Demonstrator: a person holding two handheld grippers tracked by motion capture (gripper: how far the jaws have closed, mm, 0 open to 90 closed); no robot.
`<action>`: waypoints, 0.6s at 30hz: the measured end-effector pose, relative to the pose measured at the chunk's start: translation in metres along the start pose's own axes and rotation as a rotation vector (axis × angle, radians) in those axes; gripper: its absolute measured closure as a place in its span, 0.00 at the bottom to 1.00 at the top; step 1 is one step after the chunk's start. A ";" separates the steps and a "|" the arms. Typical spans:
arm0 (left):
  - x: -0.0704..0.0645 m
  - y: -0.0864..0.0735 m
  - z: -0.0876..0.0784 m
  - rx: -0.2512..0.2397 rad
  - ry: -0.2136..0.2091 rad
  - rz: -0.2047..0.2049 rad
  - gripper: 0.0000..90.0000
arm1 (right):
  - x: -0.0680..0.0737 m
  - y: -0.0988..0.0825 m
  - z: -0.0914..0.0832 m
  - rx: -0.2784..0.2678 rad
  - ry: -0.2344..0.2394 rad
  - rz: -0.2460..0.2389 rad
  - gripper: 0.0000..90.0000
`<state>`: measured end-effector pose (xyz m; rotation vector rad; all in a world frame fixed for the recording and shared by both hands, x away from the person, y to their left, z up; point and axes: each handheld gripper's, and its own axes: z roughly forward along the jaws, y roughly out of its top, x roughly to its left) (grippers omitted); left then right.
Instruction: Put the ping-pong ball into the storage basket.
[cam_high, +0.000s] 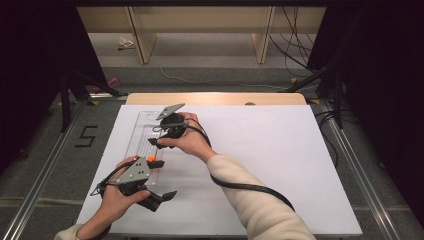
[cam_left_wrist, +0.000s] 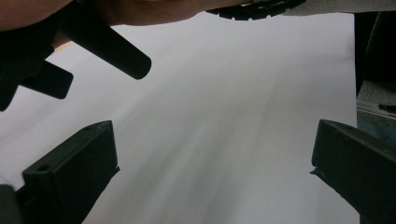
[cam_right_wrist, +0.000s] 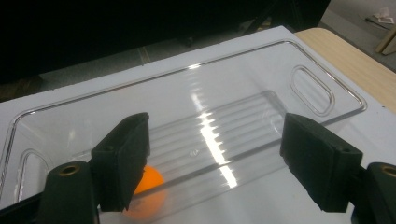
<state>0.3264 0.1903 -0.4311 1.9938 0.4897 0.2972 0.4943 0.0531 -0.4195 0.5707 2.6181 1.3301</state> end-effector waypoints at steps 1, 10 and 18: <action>0.000 0.000 0.000 0.000 0.000 0.000 0.00 | -0.001 -0.001 -0.002 -0.001 -0.001 -0.001 0.28; 0.000 0.000 0.000 0.000 0.001 -0.001 0.00 | -0.003 -0.007 -0.016 -0.009 -0.014 0.005 0.28; 0.000 0.000 0.000 0.001 0.002 -0.002 0.00 | -0.010 -0.016 -0.034 -0.021 -0.037 0.019 0.28</action>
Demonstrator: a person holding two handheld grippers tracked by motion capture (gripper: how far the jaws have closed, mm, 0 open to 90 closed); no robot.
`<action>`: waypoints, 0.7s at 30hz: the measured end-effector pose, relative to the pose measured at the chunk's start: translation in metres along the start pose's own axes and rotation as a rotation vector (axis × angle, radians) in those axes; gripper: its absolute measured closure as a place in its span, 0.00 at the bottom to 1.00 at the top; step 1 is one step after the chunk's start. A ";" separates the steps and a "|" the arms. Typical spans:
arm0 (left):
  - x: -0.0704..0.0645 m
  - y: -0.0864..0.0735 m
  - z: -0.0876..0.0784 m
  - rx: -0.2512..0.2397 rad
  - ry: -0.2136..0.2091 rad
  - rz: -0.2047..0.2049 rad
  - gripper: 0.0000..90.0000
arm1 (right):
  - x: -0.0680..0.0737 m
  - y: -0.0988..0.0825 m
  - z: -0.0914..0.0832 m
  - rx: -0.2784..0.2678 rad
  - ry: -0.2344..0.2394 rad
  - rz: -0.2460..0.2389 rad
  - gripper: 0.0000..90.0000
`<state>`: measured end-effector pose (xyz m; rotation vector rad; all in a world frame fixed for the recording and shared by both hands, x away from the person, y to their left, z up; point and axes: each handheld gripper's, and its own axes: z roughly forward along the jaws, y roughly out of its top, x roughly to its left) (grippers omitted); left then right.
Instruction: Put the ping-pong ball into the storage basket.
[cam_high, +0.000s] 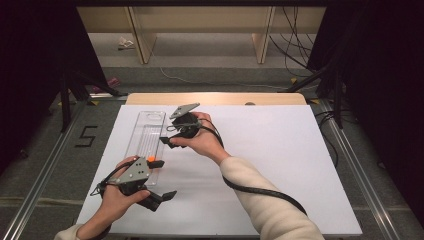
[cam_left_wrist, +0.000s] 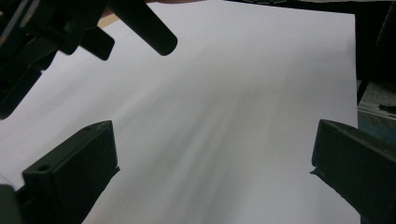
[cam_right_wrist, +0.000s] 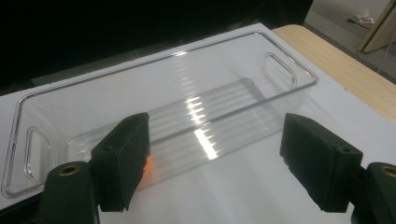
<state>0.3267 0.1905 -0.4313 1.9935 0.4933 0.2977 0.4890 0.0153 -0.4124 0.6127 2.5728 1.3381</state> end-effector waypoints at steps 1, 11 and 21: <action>0.000 0.000 0.000 0.000 0.000 0.000 0.00 | -0.001 -0.001 -0.003 0.000 -0.003 0.001 0.28; 0.000 0.000 0.000 0.001 0.000 -0.003 0.00 | -0.010 -0.016 -0.023 -0.009 -0.027 0.023 0.28; 0.000 0.000 0.000 0.001 0.002 -0.005 0.00 | -0.018 -0.028 -0.045 -0.018 -0.054 0.043 0.28</action>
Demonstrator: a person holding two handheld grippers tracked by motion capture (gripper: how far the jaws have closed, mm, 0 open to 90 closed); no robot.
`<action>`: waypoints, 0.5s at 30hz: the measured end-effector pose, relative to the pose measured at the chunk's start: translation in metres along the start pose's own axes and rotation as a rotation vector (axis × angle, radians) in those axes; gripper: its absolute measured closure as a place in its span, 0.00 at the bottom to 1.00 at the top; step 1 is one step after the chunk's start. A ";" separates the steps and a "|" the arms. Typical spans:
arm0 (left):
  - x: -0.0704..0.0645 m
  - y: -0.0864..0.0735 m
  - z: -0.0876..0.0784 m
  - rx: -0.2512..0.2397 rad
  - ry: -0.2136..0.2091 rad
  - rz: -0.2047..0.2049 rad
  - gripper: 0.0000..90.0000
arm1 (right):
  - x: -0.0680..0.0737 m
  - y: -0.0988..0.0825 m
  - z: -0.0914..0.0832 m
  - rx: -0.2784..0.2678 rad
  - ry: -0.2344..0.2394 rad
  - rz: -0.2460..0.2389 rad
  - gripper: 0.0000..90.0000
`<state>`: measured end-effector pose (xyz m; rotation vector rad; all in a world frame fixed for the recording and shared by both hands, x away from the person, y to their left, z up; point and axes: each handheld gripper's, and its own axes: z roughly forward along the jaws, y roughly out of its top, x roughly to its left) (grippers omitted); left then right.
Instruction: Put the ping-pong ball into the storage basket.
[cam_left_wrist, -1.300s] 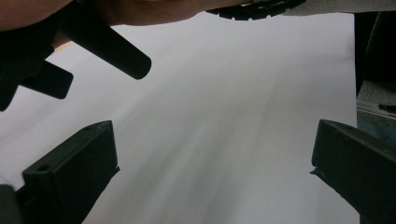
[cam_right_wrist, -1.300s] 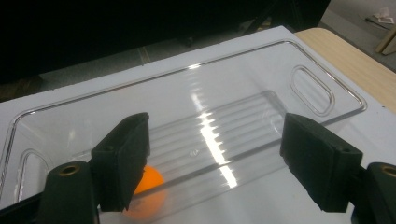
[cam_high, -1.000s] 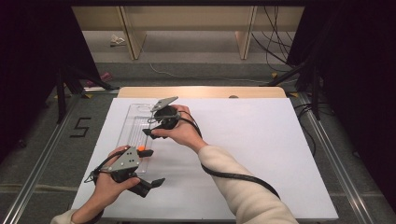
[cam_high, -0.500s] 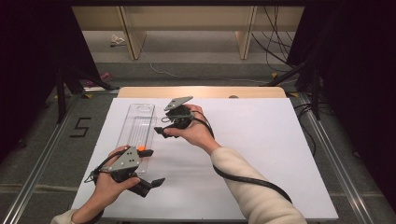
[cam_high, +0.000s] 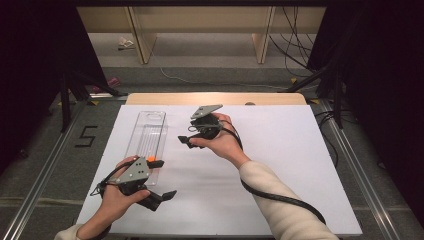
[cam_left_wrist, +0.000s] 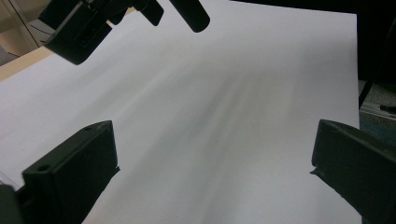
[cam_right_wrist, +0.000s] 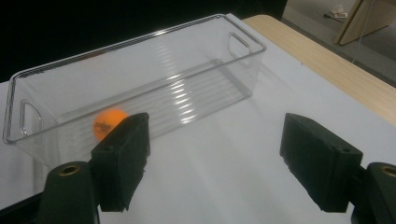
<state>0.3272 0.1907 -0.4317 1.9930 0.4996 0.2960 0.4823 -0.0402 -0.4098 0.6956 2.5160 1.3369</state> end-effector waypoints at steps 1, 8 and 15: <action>0.000 0.000 0.000 0.000 0.000 0.000 0.00 | -0.001 -0.001 -0.002 -0.001 -0.003 0.003 0.28; 0.000 0.000 0.000 -0.001 0.003 -0.002 0.00 | -0.005 -0.008 -0.015 -0.005 -0.017 0.007 0.28; 0.000 0.000 0.000 0.002 0.003 -0.002 0.00 | -0.009 -0.019 -0.029 -0.004 -0.037 0.022 0.28</action>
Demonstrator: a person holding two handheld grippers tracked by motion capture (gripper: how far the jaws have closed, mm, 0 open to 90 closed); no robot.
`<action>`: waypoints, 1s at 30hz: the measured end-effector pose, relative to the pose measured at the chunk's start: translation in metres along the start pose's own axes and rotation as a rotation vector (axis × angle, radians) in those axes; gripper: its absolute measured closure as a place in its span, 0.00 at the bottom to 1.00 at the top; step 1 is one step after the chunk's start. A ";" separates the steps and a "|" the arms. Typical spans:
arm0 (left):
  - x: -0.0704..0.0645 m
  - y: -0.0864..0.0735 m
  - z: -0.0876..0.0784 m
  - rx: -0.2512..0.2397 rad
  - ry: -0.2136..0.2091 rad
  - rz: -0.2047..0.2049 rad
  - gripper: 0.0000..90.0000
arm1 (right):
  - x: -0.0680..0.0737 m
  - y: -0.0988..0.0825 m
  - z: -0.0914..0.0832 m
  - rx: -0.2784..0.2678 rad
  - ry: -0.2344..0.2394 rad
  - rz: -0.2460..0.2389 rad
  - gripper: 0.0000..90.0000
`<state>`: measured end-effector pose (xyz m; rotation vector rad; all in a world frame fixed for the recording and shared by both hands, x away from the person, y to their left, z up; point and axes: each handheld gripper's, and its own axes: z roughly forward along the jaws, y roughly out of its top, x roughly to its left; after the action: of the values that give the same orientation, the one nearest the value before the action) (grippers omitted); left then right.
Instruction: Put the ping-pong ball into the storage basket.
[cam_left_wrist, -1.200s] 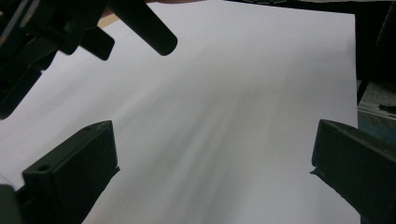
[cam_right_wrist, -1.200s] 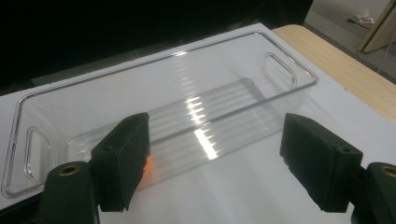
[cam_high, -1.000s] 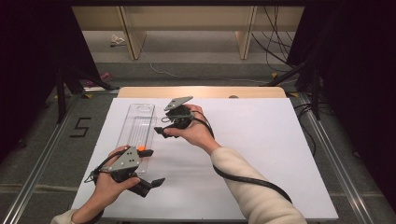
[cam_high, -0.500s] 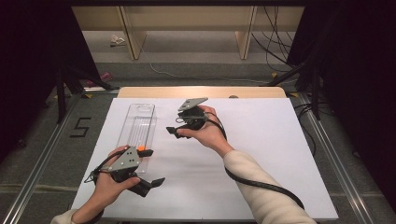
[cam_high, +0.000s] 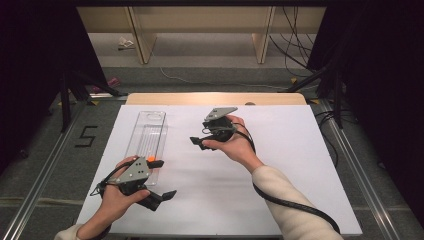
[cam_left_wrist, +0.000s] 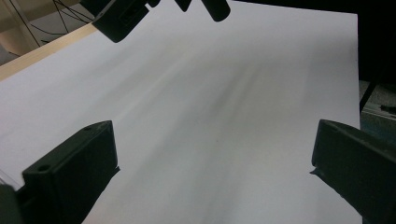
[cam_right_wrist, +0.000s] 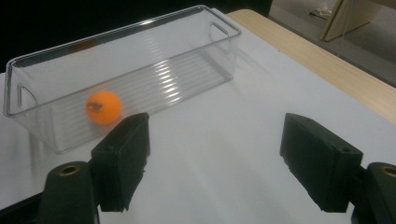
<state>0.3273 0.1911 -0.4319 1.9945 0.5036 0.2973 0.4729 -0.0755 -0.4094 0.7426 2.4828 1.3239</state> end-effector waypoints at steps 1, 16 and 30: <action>0.000 0.000 0.000 0.000 0.000 0.000 0.00 | -0.001 -0.002 -0.002 -0.001 -0.004 0.003 0.28; 0.000 0.000 0.000 0.001 0.002 0.000 0.00 | -0.014 -0.028 -0.038 -0.020 -0.055 0.048 0.28; 0.000 0.000 0.000 0.003 0.007 -0.002 0.00 | -0.021 -0.051 -0.068 -0.038 -0.094 0.084 0.28</action>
<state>0.3274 0.1912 -0.4320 1.9968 0.5101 0.3023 0.4449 -0.1584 -0.4135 0.8880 2.3707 1.3282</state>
